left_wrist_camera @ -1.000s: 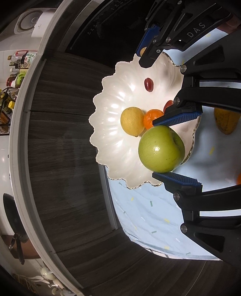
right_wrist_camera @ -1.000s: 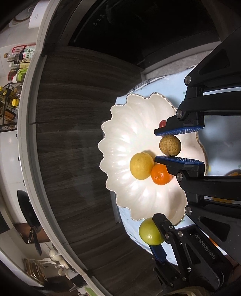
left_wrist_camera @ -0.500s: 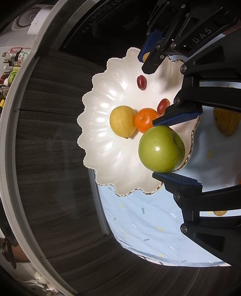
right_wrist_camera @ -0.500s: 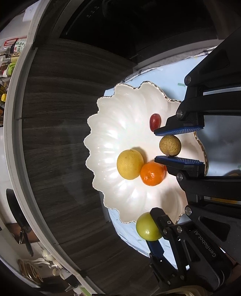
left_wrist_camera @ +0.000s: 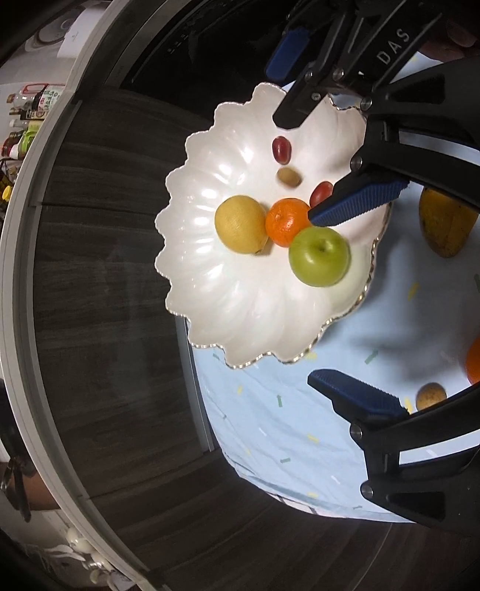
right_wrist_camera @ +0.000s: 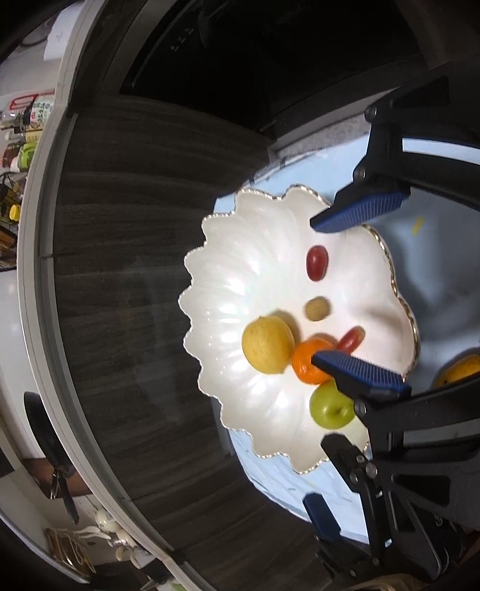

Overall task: Organize fruits
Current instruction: 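Open the left tool and right tool to drop the apple and brown fruit into the bowl, then withdraw the left tool toward the mandarin while the right tool approaches the mango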

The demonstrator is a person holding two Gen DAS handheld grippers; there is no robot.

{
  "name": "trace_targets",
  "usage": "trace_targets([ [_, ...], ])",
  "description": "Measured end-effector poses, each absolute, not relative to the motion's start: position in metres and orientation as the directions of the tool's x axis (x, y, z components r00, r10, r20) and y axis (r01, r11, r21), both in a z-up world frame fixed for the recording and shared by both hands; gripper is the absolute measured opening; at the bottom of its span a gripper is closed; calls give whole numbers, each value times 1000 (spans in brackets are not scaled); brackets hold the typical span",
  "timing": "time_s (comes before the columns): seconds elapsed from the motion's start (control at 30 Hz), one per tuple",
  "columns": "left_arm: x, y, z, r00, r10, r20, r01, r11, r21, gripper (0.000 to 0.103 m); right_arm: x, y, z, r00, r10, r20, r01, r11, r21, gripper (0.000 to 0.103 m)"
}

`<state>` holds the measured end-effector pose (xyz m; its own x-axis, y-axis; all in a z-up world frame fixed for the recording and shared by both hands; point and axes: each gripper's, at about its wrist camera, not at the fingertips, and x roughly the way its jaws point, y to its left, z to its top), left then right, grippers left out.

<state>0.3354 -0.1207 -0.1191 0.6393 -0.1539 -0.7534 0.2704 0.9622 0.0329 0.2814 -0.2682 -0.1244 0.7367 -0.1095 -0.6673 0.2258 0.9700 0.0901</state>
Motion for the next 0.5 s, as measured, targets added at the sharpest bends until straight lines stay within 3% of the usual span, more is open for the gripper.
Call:
trace_targets([
  [0.13,334,-114,-115,654,-137,-744,244,969,36,94,279,-269,-119,741,-144,-656,252,965,72,83],
  [0.5,319,-98,-97,687,-118,-717,216,975,46,98,268,-255,-103,758,-144,-636,232,971,57,83],
])
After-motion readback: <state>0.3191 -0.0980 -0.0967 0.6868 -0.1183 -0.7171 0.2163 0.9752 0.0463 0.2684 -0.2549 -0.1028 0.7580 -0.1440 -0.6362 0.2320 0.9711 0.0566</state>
